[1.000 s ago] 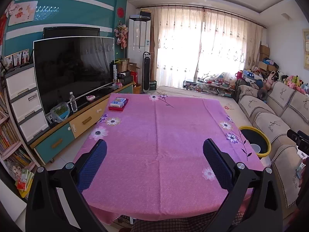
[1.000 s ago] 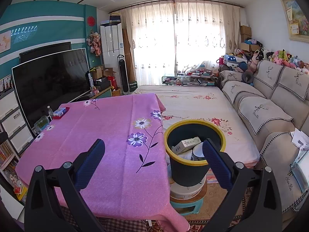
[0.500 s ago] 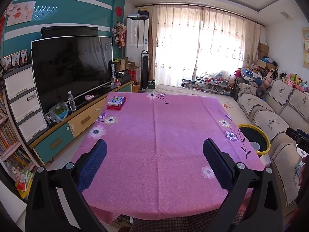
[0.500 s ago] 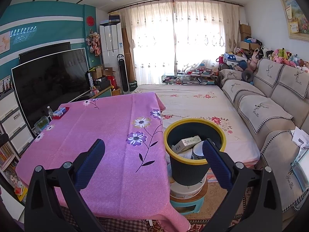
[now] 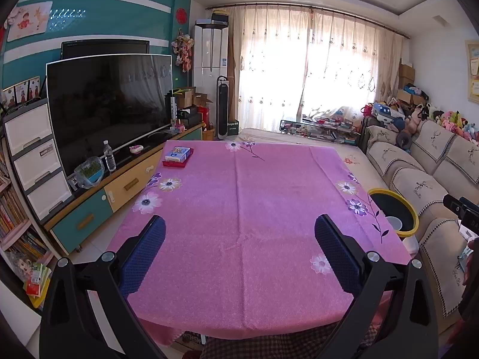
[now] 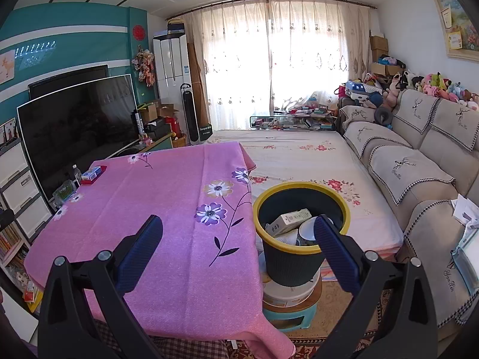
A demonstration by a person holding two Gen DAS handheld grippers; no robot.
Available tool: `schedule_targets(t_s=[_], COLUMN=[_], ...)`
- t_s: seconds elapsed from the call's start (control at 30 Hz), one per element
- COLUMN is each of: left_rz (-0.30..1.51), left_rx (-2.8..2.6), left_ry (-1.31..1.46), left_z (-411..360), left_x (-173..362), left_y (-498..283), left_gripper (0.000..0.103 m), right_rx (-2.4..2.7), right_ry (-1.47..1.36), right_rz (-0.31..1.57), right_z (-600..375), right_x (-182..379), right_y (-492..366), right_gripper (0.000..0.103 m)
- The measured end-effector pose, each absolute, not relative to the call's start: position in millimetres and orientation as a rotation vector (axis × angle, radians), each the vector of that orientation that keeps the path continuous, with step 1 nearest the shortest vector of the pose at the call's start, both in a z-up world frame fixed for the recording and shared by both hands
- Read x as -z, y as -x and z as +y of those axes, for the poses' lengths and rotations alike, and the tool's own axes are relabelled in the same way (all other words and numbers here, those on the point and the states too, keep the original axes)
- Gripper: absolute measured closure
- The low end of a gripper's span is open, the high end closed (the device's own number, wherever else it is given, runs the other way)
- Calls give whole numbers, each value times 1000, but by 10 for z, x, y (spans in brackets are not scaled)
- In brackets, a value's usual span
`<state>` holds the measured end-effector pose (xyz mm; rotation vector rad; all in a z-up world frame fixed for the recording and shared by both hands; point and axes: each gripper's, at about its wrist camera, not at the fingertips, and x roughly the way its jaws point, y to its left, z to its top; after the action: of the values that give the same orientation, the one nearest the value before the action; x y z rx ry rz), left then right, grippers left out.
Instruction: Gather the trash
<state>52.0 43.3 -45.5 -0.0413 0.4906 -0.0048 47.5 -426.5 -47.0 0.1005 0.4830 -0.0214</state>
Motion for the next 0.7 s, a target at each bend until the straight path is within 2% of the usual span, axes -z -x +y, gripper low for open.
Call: schedule_targets(t_s=[0.7], left_rz=[502], left_rx=[8], left_ry=[38], left_z=[418], left_x=[552], left_y=[-556], left_gripper=[5], right_rx=[22], right_ry=[-106], right_rz=[491], right_z=[-4252], right_x=[504], right_y=[-485], right_gripper=[7])
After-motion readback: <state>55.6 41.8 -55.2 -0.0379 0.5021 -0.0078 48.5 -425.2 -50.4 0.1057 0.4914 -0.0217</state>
